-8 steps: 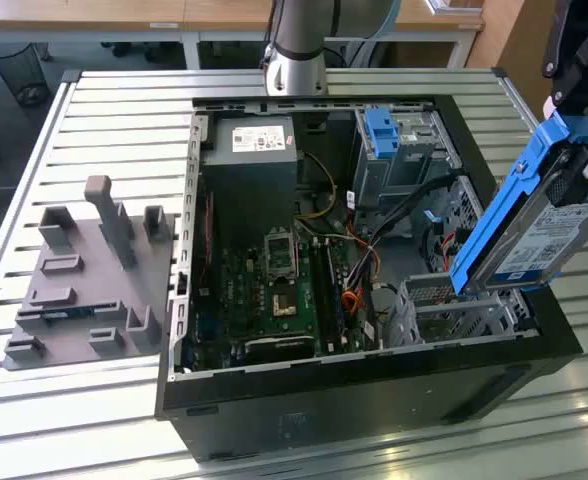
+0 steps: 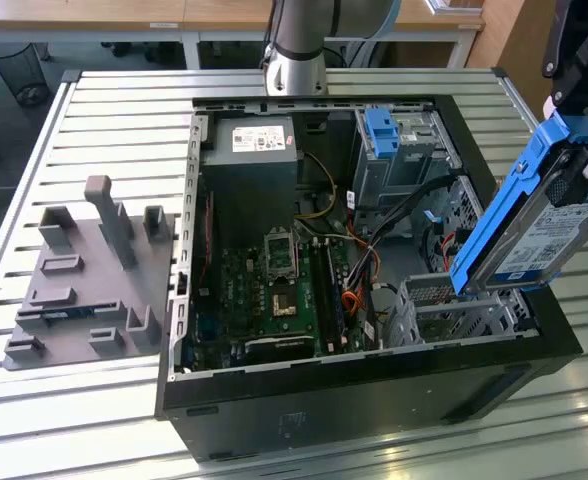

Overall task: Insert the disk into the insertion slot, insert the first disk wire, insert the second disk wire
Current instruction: 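Insert the disk into the insertion slot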

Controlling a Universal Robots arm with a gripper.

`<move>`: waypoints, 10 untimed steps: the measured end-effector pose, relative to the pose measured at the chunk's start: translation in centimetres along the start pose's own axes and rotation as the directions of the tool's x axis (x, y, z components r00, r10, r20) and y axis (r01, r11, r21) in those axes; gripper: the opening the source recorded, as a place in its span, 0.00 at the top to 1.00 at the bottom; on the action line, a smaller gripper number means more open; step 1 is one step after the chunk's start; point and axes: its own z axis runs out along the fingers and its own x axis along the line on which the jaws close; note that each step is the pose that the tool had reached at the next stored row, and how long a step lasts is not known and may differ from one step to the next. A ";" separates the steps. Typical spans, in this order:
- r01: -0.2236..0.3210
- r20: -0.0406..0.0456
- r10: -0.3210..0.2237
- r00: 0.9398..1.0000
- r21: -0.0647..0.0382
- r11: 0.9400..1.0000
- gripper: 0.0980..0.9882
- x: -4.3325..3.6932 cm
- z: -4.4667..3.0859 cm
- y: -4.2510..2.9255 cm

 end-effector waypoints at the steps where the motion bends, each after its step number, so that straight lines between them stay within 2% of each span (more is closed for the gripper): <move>1: 0.000 0.000 0.000 1.000 0.000 1.000 0.70 0.00 0.01 0.02; 5: 0.000 0.000 0.000 1.000 0.004 1.000 0.70 0.00 0.10 0.25; 10: 0.000 0.000 0.000 1.000 0.018 1.000 0.70 0.01 0.33 0.65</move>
